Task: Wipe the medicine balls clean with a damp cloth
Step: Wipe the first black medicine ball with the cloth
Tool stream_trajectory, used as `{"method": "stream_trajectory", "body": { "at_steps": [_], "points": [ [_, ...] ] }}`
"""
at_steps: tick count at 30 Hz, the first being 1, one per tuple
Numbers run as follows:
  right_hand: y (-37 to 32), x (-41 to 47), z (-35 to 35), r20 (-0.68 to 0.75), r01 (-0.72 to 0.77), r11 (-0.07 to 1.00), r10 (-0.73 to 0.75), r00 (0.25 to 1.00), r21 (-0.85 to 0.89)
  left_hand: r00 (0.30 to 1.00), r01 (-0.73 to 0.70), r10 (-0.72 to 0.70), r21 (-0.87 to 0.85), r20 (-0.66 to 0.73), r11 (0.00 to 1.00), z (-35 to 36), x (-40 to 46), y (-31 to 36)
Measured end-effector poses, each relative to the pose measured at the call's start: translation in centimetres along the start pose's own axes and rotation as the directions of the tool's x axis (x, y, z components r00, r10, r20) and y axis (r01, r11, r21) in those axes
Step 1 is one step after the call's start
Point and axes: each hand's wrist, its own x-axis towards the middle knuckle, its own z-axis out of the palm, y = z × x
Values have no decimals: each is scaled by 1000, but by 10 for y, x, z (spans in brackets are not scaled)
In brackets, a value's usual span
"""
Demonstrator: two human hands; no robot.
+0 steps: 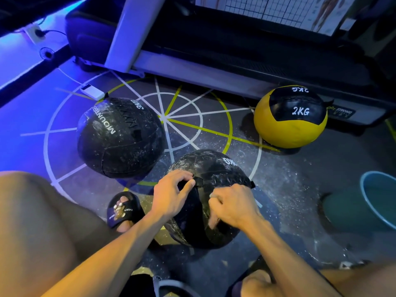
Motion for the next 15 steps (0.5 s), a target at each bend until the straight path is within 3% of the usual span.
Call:
{"method": "stream_trajectory", "body": {
  "at_steps": [2,3,5,7,9,11,15],
  "points": [
    [2,6,-10,-124,-184,952,219,968,245,999,37,-37,-18,21,999,-1,3,1],
    [4,11,-14,-217,-235,886,340,915,400,999,46,-46,-19,25,999,-1,4,1],
    [1,16,-19,-370,-211,817,452,811,536,998,58,-58,-26,30,998,-1,4,2],
    [-5,18,-15,-409,-144,862,370,834,486,998,61,-59,-35,36,998,-1,4,3],
    [-17,10,3,-277,-46,940,146,950,337,998,53,-53,-28,26,998,0,4,3],
    [-24,-2,25,-168,89,972,-52,984,216,1000,27,-27,-9,6,1000,0,3,2],
    [-6,1,8,-124,20,983,3,992,185,1000,-8,8,-7,18,1000,1,4,1]
  ]
}}
